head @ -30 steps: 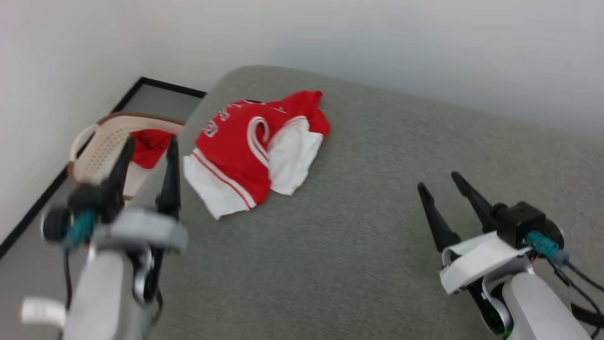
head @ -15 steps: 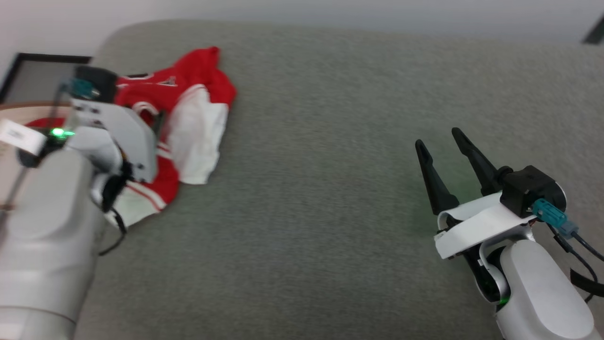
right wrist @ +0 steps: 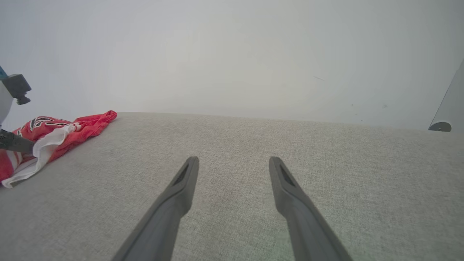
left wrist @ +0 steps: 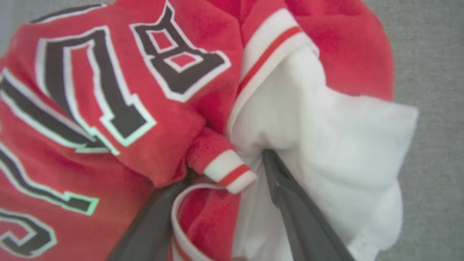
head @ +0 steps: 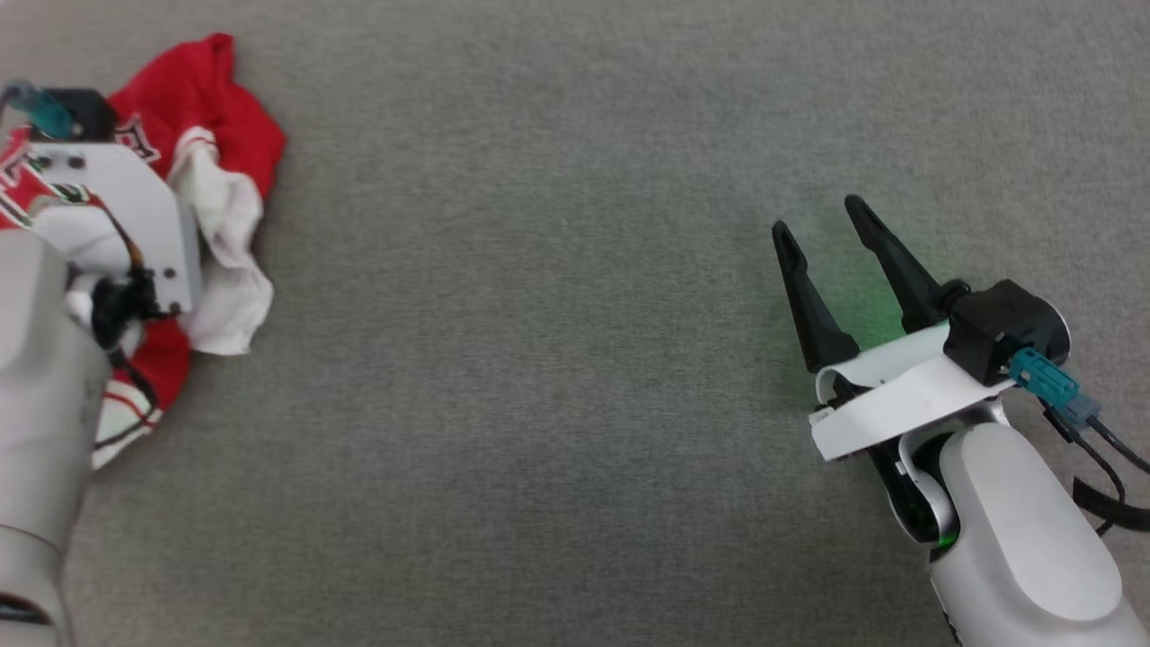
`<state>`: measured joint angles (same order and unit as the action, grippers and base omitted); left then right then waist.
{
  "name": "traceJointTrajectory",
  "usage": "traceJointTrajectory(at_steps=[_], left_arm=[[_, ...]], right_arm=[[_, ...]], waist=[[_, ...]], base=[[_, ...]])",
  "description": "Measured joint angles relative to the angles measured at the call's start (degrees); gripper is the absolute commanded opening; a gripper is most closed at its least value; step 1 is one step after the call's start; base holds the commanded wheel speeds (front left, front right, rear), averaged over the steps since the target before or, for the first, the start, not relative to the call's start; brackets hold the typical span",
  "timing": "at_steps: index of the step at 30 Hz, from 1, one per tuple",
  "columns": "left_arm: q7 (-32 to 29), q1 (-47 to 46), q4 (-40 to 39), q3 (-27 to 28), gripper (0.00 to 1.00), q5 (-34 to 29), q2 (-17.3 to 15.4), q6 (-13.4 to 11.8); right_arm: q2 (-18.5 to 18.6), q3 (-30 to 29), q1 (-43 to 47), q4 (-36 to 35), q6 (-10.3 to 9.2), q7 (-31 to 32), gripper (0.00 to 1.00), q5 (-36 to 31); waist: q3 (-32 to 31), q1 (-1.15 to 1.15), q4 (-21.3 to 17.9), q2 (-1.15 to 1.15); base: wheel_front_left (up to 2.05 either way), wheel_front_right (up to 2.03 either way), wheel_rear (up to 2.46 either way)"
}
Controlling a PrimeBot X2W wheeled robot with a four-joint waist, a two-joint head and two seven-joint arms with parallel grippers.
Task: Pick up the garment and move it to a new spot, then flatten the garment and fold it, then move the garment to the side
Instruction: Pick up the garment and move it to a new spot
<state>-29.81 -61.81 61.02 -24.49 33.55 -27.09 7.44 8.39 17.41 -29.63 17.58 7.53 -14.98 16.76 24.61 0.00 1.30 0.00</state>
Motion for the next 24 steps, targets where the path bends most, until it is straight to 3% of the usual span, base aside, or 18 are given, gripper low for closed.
traceJointTrajectory(at_steps=[4, 5, 6, 7, 8, 14, 19, 24], left_arm=[[0.3, -0.6, 0.2, -1.5, 1.00, 1.6, -1.4, -0.1], [0.3, -0.7, 0.2, -1.9, 0.92, 2.1, -1.7, -0.2], [0.5, -0.7, 0.1, -2.4, 0.60, 2.5, -2.0, -0.2], [1.1, -0.7, 0.0, -2.8, 0.19, 3.0, -2.2, -0.4], [1.9, -0.6, -0.3, -3.3, 0.00, 3.4, -2.4, -0.4], [10.7, 1.2, -1.3, -6.4, 0.00, 5.1, -2.8, -0.5], [18.9, 1.1, -2.1, -8.5, 0.00, 5.9, -0.3, 0.0], [26.3, -1.1, -3.6, -9.7, 0.00, 6.5, 0.1, 0.1]], right_arm=[[-0.3, 0.2, -0.5, -0.7, 0.00, 0.0, 1.00, -0.2], [-0.4, 0.3, -0.5, -0.9, 0.00, 0.0, 1.00, -0.3], [-0.4, 0.3, -0.5, -1.0, 0.00, 0.0, 1.00, -0.4], [-0.4, 0.3, -0.5, -1.1, 0.00, 0.0, 1.00, -0.5], [-0.5, 0.4, -0.5, -1.1, 0.00, 0.0, 1.00, -0.6], [-0.7, 0.3, -0.1, -1.0, 0.00, 0.0, 1.00, -0.6], [-0.9, -0.5, 2.0, -0.4, 0.00, 0.0, 1.00, -0.1], [-1.8, -1.9, 4.4, -0.5, 0.00, 0.0, 1.00, 0.4]], waist=[[1.6, 0.00, -1.6, 0.00], [1.8, 0.00, -1.9, 0.00], [2.0, 0.00, -2.2, 0.00], [2.1, 0.00, -2.4, 0.00], [2.1, 0.00, -2.5, 0.00], [0.2, 0.00, -2.4, 0.00], [-2.9, 0.00, -1.9, 0.00], [-6.2, 0.00, -1.7, 0.00]], base=[[0.00, 0.00, 0.00], [0.00, 0.00, 0.00], [0.00, 0.00, 0.00], [0.00, 0.00, 0.00], [0.00, 0.00, 0.00], [0.00, 0.00, 0.00], [0.00, 0.00, 0.00], [0.00, 0.00, 0.00]])
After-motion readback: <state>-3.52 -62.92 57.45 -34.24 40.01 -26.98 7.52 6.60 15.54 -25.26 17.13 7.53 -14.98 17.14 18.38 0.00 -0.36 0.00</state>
